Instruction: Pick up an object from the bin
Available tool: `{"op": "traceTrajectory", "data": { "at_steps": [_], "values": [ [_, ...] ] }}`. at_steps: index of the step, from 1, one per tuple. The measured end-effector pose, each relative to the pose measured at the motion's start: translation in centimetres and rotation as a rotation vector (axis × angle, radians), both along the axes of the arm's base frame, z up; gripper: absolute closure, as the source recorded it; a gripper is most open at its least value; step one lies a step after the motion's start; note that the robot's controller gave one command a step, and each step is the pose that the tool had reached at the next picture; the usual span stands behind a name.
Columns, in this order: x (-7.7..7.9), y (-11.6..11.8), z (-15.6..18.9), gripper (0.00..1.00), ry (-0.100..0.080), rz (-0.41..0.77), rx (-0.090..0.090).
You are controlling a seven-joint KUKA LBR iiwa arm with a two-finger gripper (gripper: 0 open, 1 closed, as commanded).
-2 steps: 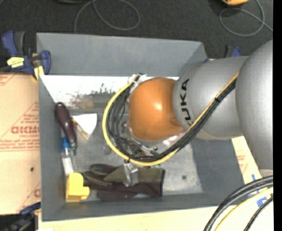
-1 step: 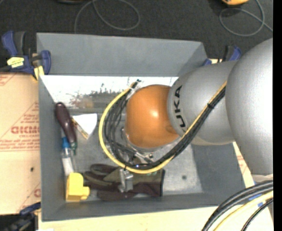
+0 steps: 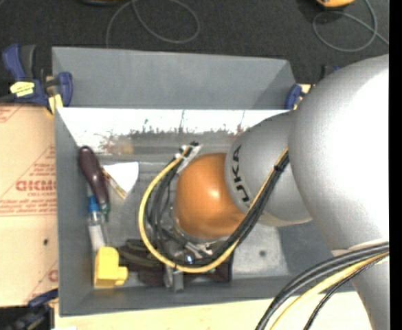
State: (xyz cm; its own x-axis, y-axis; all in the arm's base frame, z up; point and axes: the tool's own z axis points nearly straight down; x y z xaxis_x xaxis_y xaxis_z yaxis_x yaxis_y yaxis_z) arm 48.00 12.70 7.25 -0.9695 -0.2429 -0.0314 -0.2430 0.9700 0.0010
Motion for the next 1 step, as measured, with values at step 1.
{"op": "traceTrajectory", "data": {
  "at_steps": [1],
  "values": [
    [-0.06, -0.68, -0.02, 1.00, 0.017, 0.067, -0.006]
  ]
}}
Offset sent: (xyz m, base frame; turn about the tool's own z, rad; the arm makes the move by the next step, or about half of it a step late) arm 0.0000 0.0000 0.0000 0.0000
